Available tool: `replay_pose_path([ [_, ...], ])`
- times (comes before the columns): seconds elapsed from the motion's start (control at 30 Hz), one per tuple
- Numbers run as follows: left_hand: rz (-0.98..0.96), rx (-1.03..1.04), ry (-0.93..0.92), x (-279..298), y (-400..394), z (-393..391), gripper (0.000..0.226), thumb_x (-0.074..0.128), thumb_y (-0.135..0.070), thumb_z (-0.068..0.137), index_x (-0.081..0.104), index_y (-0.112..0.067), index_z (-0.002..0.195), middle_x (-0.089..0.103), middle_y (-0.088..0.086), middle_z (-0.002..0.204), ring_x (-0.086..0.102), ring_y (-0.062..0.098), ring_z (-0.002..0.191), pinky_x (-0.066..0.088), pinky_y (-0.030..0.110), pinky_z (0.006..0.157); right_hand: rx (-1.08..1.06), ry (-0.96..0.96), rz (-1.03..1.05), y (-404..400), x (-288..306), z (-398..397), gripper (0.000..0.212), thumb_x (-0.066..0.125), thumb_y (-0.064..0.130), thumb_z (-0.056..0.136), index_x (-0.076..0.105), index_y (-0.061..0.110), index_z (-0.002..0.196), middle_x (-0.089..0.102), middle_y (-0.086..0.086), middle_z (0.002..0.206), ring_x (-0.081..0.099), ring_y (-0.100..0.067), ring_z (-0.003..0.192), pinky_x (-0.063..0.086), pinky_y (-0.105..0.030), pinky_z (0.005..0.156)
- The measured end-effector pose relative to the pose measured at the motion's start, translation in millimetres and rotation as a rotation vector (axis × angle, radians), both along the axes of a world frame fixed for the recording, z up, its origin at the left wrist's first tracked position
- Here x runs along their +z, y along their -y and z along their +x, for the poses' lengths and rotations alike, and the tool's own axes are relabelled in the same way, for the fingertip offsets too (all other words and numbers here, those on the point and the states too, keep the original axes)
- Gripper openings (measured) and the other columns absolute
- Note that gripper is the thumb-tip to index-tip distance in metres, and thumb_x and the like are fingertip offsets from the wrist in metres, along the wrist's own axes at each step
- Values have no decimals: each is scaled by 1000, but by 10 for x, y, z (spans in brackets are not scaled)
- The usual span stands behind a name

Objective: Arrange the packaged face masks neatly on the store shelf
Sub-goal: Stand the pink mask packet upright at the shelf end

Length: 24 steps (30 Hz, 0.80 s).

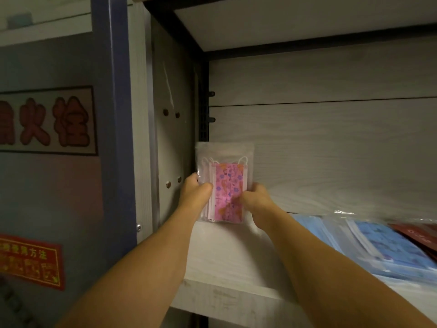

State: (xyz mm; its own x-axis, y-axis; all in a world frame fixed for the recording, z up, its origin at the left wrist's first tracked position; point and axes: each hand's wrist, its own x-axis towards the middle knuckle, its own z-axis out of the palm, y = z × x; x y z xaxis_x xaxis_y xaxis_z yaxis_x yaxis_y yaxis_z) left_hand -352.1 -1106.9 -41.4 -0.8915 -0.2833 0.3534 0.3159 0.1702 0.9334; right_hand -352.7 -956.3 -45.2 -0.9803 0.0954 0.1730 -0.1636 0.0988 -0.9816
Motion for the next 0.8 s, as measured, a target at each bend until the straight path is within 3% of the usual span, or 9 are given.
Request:
replay_pose_path([
  [0.13,2,-19,42,-18,63,-29,36,54,-13,72,68,-19,104,74,10,95,72,30,87,61,51,83,39,6,-2,-31,-7,27,38,56,-12,86,58,6,120,66,-3,94,63,-15,78,53,-28,63],
  [0.23,-21,-27,62,-32,82,-56,43,55,-17,71,67,-20,113,74,7,97,72,28,88,61,48,83,43,-10,-7,-44,-1,45,40,59,-10,85,57,9,120,66,-5,100,63,-12,77,52,-24,58],
  [0.3,-102,-15,57,-32,67,-37,36,55,-11,79,67,-19,113,73,6,97,71,25,88,60,44,84,19,-26,32,-48,-14,38,39,59,-8,85,59,11,119,67,-6,102,65,-16,82,57,-30,66],
  [0.37,-165,8,39,-38,60,-31,32,55,-4,83,66,-18,110,71,6,95,69,24,88,59,41,84,-17,-49,128,-36,-19,42,39,57,-4,86,62,12,121,69,-8,108,67,-25,95,59,-42,84],
  [0.43,-171,28,14,-26,47,-13,30,56,-2,83,68,-17,106,72,6,93,69,24,87,60,41,84,-44,-67,146,-23,3,73,40,59,-1,84,64,11,121,69,-10,112,67,-29,101,58,-46,91],
  [0.57,-170,97,13,57,29,33,24,57,-3,80,67,-14,99,71,8,89,69,26,83,59,35,70,-56,-77,97,-43,122,183,30,60,1,83,68,12,110,71,-8,102,69,-28,93,60,-42,82],
  [0.67,-351,126,116,157,51,99,21,56,-8,81,62,-5,100,64,11,91,64,27,82,45,26,60,-43,21,165,-76,208,235,11,66,1,84,64,10,90,68,-8,88,63,-21,70,53,-30,60],
  [0.73,-489,94,236,218,66,190,17,57,-9,84,59,-3,100,61,12,91,63,27,83,49,30,62,0,133,253,-87,237,278,18,72,2,81,66,1,98,66,-13,80,58,-20,59,49,-27,53],
  [0.8,-588,38,376,243,76,270,12,58,-7,87,53,-7,99,58,11,92,63,26,83,54,34,66,69,241,329,-84,255,327,33,76,3,80,65,-2,110,69,-15,82,64,-25,66,56,-34,65],
])
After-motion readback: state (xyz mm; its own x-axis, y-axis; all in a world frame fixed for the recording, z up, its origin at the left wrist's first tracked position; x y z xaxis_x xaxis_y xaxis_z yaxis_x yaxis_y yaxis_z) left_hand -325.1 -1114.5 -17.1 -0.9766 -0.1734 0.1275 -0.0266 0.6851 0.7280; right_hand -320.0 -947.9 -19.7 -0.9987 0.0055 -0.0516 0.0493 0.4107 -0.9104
